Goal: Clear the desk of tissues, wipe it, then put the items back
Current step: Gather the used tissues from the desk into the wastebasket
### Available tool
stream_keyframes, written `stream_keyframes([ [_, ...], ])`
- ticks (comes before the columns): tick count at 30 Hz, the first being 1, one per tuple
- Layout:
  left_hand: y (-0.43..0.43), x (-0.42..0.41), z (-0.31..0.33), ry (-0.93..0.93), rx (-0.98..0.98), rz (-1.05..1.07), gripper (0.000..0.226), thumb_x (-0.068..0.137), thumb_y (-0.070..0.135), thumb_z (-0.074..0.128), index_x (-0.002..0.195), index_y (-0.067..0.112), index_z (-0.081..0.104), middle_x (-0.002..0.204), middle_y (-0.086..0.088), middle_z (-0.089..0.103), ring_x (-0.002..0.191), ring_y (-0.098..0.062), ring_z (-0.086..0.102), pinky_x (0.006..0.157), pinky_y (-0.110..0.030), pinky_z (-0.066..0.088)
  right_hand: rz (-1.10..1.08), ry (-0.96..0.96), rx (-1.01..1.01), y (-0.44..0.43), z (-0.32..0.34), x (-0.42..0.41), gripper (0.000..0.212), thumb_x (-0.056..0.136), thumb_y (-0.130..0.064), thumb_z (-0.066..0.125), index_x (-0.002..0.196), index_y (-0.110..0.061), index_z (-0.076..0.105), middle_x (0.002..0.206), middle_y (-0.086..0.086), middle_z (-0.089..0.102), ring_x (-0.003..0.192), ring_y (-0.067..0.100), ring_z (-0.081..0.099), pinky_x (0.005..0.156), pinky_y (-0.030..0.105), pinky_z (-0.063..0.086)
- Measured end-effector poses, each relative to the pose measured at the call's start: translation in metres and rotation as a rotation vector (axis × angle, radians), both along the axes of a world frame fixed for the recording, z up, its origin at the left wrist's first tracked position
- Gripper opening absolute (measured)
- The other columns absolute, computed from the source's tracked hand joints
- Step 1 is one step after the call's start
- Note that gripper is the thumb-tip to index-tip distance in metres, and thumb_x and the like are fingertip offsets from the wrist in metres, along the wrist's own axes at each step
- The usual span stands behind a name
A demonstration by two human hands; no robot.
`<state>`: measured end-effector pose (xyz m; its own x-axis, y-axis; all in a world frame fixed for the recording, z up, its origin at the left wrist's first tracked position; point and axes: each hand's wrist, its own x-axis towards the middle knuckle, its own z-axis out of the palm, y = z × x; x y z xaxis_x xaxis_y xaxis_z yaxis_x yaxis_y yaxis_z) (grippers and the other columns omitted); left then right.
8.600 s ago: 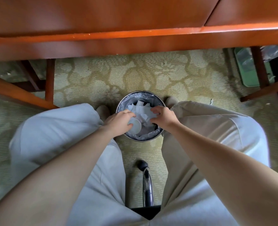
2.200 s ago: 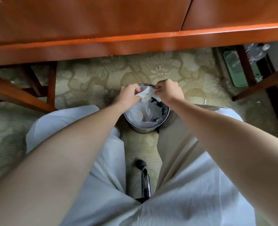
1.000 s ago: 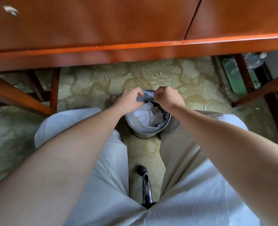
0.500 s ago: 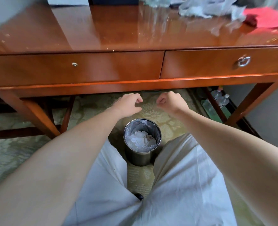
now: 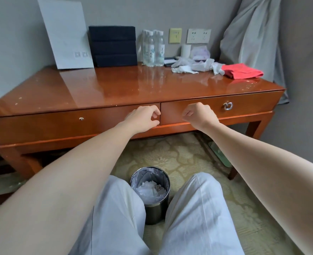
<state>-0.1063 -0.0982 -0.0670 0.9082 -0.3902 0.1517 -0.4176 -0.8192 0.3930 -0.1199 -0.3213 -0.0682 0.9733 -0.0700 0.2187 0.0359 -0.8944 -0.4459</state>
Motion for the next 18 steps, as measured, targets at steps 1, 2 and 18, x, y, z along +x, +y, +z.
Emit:
stream_keyframes([
  [1, -0.005, 0.003, 0.007, -0.003, -0.013, -0.007, 0.029, 0.093, 0.032, 0.063, 0.122, 0.029, 0.058, 0.117, 0.011, 0.064, 0.109, -0.016, 0.059, 0.096, -0.044, 0.05, -0.014, 0.0, -0.002, -0.004, 0.007, 0.001, 0.014, 0.084, -0.029, 0.063, 0.094, -0.033, 0.071, 0.099, 0.0, 0.073, 0.092, 0.025, 0.067, 0.084, 0.038, 0.057],
  [2, -0.009, 0.006, 0.015, -0.008, -0.025, -0.014, 0.029, 0.093, 0.031, 0.063, 0.122, 0.028, 0.058, 0.117, 0.01, 0.064, 0.108, -0.016, 0.06, 0.096, -0.043, 0.05, -0.023, -0.002, -0.001, -0.008, 0.013, 0.002, 0.012, 0.083, -0.03, 0.063, 0.091, -0.036, 0.071, 0.099, 0.0, 0.073, 0.091, 0.025, 0.067, 0.084, 0.039, 0.057],
  [18, -0.107, 0.181, 0.09, -0.078, -0.044, -0.04, 0.041, 0.096, 0.032, 0.059, 0.134, 0.022, 0.049, 0.131, 0.0, 0.056, 0.115, -0.019, 0.057, 0.097, -0.04, 0.048, -0.148, -0.003, -0.034, -0.11, 0.082, 0.131, 0.025, 0.087, -0.027, 0.069, 0.111, -0.025, 0.068, 0.111, 0.0, 0.07, 0.102, 0.023, 0.064, 0.088, 0.04, 0.054],
])
